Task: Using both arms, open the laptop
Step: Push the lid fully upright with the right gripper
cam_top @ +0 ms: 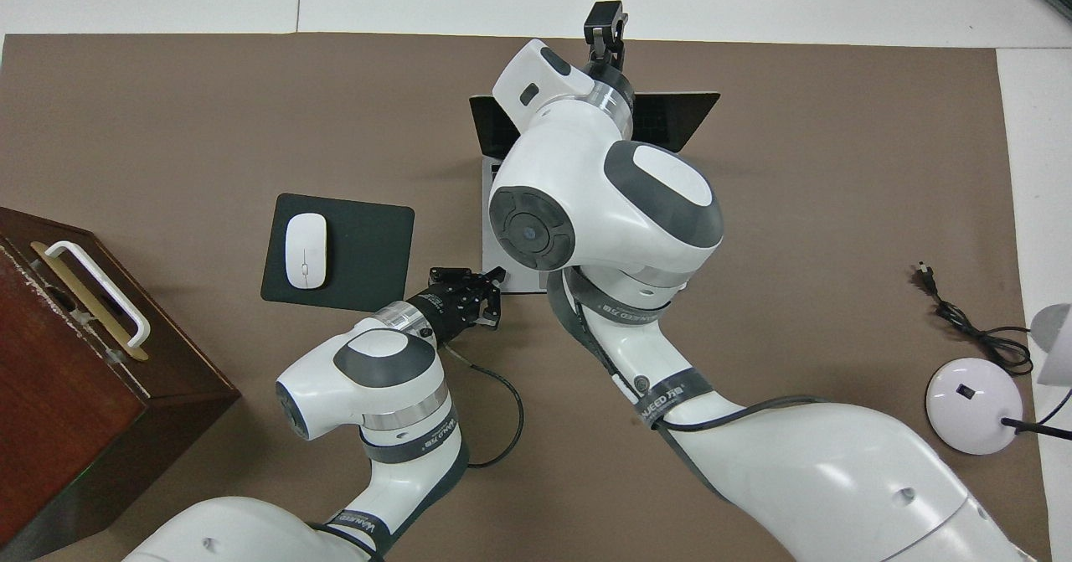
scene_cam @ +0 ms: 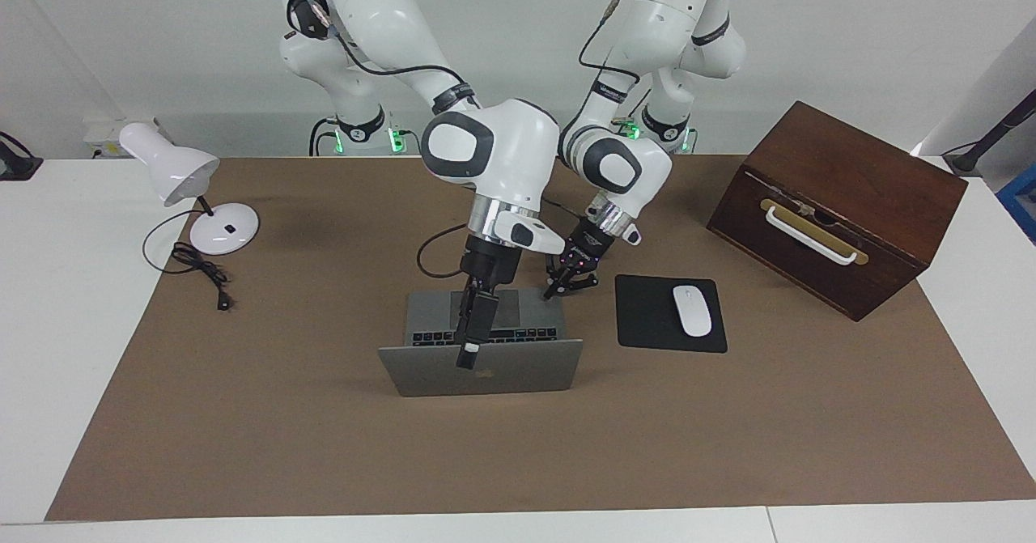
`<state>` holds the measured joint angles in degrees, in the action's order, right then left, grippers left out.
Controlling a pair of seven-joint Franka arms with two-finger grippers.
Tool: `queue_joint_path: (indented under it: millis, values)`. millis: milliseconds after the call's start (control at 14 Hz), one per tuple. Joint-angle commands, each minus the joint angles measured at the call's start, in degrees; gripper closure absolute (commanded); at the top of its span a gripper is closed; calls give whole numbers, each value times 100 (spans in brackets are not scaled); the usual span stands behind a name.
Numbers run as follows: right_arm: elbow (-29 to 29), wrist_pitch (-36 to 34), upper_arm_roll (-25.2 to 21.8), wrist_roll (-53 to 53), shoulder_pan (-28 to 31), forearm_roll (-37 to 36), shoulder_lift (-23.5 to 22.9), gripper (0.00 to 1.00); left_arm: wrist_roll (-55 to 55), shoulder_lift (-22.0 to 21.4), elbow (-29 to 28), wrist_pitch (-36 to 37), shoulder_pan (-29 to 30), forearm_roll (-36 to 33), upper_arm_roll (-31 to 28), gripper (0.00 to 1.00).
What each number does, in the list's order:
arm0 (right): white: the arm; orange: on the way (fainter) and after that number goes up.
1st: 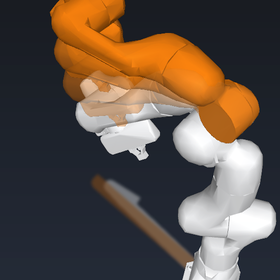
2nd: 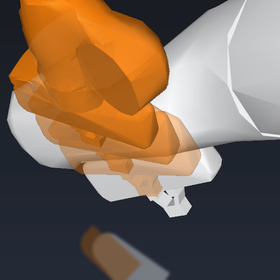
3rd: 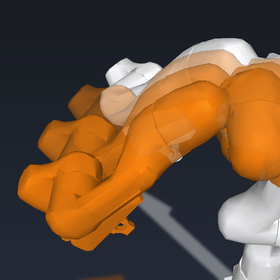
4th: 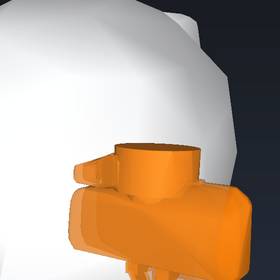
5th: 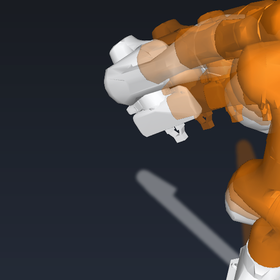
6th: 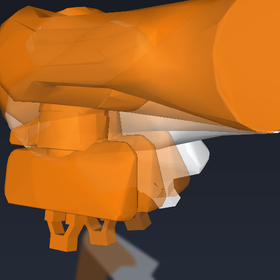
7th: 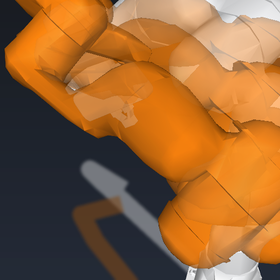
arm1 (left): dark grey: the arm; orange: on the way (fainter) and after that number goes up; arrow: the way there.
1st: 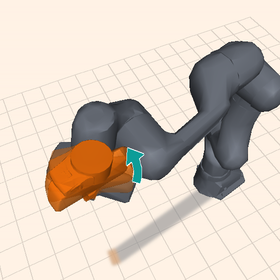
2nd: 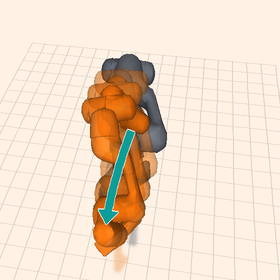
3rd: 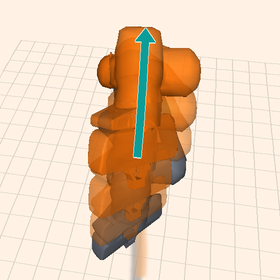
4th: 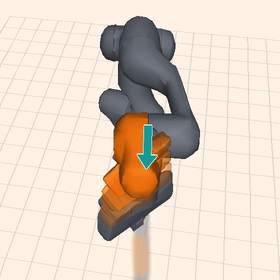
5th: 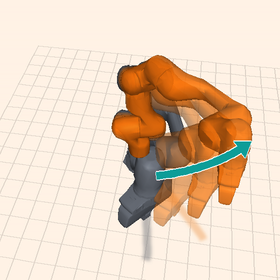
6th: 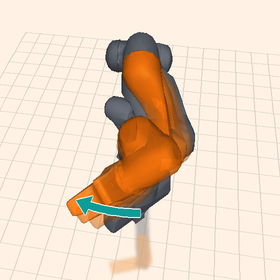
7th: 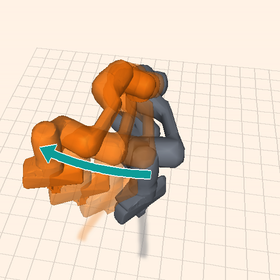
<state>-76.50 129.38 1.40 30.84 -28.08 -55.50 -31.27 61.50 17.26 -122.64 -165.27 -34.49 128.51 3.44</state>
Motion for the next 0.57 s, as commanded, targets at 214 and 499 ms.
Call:
queue_joint_path:
  millis: [214,499]
  values:
    - [179,-606,80,-104,-49,602,16,0,-95,453,21,-102,-260,113,-63,100]
    - [170,-992,106,-104,-57,882,147,0,-95,453,21,-102,-251,113,-63,100]
